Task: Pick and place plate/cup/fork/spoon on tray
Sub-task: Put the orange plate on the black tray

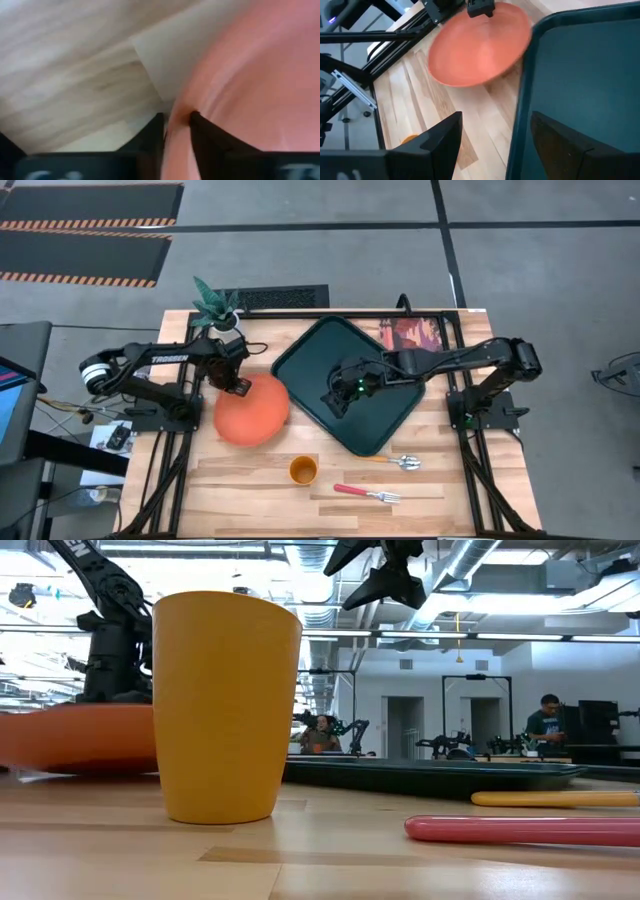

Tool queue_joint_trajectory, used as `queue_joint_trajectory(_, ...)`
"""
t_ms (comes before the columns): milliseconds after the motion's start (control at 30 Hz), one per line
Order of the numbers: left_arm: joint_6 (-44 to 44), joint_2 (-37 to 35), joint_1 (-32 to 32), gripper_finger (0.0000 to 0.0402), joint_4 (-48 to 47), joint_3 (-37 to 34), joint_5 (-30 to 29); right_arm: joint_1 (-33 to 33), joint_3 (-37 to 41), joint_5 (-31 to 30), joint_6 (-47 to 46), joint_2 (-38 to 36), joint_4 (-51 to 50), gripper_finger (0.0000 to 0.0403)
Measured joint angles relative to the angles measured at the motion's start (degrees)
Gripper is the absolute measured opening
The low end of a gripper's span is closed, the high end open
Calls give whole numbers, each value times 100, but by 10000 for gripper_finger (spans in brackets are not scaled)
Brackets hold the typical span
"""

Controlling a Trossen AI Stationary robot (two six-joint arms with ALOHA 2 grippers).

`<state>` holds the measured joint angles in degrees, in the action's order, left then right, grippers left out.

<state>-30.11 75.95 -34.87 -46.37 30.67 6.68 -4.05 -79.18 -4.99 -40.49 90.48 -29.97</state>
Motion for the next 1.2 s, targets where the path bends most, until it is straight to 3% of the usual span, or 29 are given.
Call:
queue_joint_trajectory(133,16,-238,7,10,-126,45,180,-11,0,-57,-2,0,2,260)
queue_joint_trajectory(400,-252,-908,7,0,-626,19,1115,-3,0,-87,-31,-1,14,260)
queue_joint_trajectory(500,-432,-1317,11,1,-925,101,1243,52,-2,-270,-451,-22,-164,260)
queue_joint_trajectory(667,-797,-2056,9,1,-1279,506,1198,128,-4,-446,-1060,-22,-1816,260)
queue_joint_trajectory(800,-1148,-2605,9,1,-1298,823,1208,-191,189,-444,-1520,-31,-3451,249)
queue_joint_trajectory(1000,-1534,-3200,9,1,-1164,1154,904,-878,1180,-127,-2693,-113,-4392,199)
queue_joint_trajectory(1200,-1775,-3431,9,0,-791,1175,756,-1551,2172,435,-3709,-173,-3956,85)
